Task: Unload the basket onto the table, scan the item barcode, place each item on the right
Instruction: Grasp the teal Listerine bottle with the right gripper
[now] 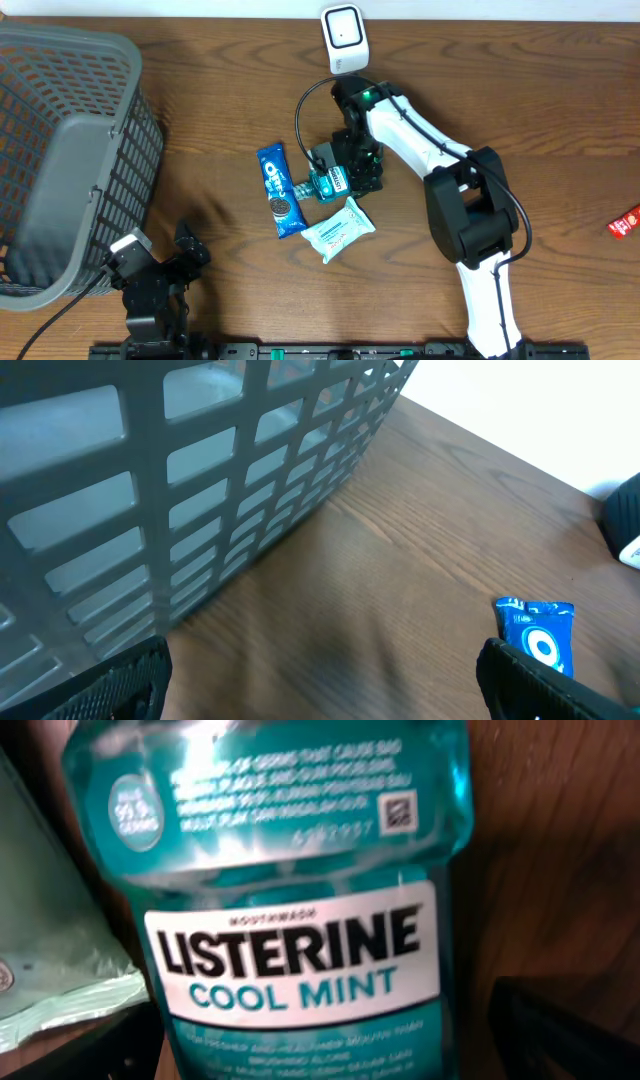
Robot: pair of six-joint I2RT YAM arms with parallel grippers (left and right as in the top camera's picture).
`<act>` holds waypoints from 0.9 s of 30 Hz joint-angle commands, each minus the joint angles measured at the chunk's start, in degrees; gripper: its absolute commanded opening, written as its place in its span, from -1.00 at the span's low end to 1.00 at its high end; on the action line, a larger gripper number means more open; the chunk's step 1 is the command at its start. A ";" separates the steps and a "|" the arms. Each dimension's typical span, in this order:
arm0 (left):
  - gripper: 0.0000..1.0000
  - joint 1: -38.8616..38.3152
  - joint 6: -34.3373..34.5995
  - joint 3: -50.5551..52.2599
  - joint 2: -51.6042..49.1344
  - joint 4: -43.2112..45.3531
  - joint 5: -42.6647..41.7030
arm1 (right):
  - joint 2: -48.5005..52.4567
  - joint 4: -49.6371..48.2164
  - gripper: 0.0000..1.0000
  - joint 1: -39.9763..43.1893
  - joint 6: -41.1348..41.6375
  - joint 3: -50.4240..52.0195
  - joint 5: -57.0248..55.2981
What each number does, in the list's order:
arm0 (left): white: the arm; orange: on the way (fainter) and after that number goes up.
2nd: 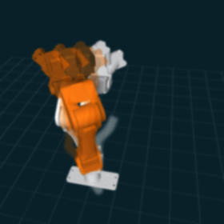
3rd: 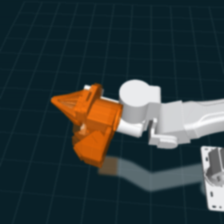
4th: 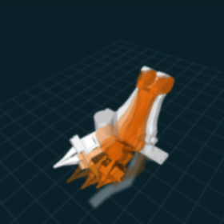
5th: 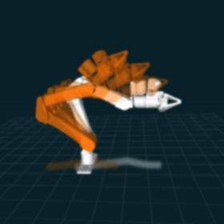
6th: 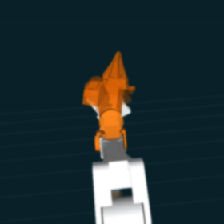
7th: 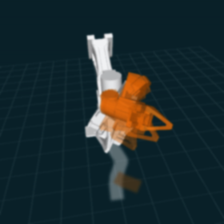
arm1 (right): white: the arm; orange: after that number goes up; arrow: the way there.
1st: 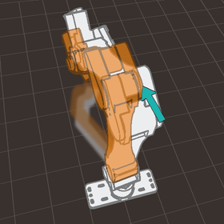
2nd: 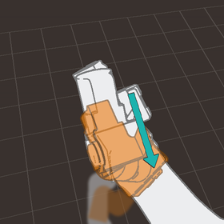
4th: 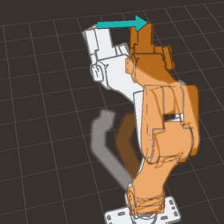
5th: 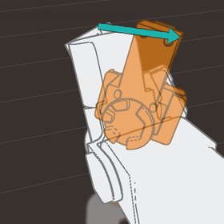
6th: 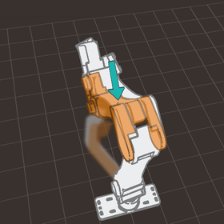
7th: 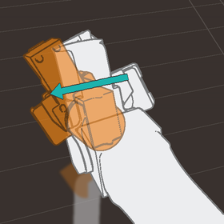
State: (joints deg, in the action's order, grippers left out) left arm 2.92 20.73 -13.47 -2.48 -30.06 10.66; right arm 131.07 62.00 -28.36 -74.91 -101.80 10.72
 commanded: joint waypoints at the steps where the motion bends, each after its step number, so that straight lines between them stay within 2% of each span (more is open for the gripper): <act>1: 0.96 0.24 -0.96 -0.11 0.00 0.07 0.50 | 3.41 0.07 0.99 -0.61 1.16 1.31 0.35; 2: 0.96 0.24 -0.96 -0.11 0.00 0.07 0.50 | 3.41 0.09 0.99 -0.61 1.18 1.31 0.35; 3: 0.95 0.24 -0.96 -0.11 0.00 0.07 0.50 | 3.41 0.15 0.89 -0.61 1.18 1.33 0.42; 4: 0.96 0.24 -0.96 -0.11 0.00 0.07 0.50 | 3.43 0.26 0.72 -0.61 1.20 1.33 0.61; 7: 0.96 0.24 -0.96 -0.11 0.00 0.07 0.50 | 3.43 0.66 0.40 -0.61 1.36 1.38 1.64; 17: 0.95 0.24 -0.96 -0.11 0.00 0.07 0.50 | 2.71 0.90 0.19 -0.61 7.28 1.36 9.14; 27: 0.96 0.24 -0.96 -0.11 0.00 0.07 0.50 | -4.68 5.31 0.07 1.01 7.30 1.29 23.10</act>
State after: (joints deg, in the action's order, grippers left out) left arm 2.90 20.73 -13.47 -2.48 -30.06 10.66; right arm 130.98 66.74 -28.03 -68.49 -100.71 24.47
